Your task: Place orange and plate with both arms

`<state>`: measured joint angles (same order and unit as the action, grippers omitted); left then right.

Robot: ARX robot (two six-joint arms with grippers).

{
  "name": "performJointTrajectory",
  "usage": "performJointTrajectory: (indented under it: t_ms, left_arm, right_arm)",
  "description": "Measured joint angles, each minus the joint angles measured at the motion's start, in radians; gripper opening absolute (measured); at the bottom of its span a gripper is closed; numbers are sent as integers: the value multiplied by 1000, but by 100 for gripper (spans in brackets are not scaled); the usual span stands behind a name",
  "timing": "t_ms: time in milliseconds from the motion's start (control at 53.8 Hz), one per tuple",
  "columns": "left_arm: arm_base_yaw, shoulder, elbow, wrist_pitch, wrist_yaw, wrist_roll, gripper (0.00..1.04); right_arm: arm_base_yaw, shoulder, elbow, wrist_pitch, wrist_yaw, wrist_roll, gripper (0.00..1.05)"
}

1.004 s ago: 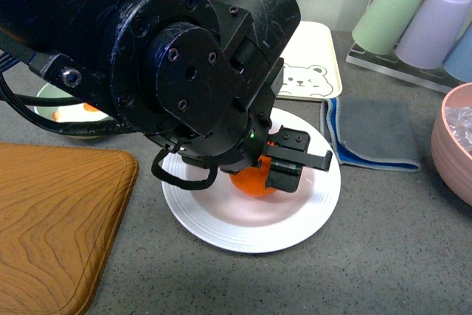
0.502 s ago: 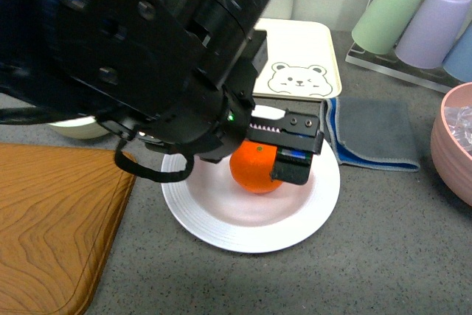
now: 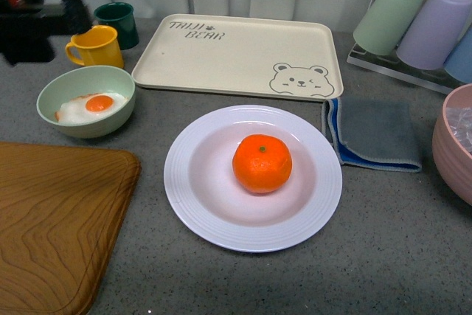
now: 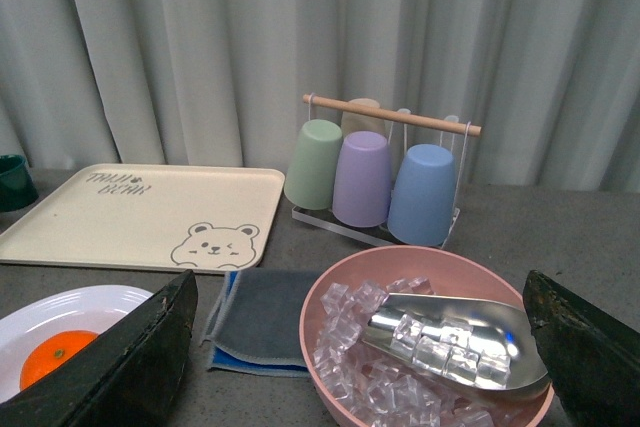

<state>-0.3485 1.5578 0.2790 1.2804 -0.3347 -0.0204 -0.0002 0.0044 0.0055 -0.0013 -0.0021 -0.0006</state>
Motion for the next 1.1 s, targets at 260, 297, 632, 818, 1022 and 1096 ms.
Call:
performJointTrajectory:
  t_ms: [260,297,632,818,1022,1096]
  left_arm:
    - [146,-382,-160,-236,137,11,4]
    - [164,-426,-179,-264,154,12,4]
    - [243,-700,-247,-469,233,12,4]
    - [335,-840,-257,-589,325,13,4]
    - [346,-1008,-258,-739,332,13,4]
    - [346,-1069,-258,-795,332,13,4]
  right_arm:
    - [0,0,0,0,0,0,95]
    - [0,0,0,0,0,0,95]
    - [0,0,0,0,0,0,95]
    - [0,0,0,0,0,0,95]
    - [0,0,0,0,0,0,95]
    - [0,0,0,0,0,0,95]
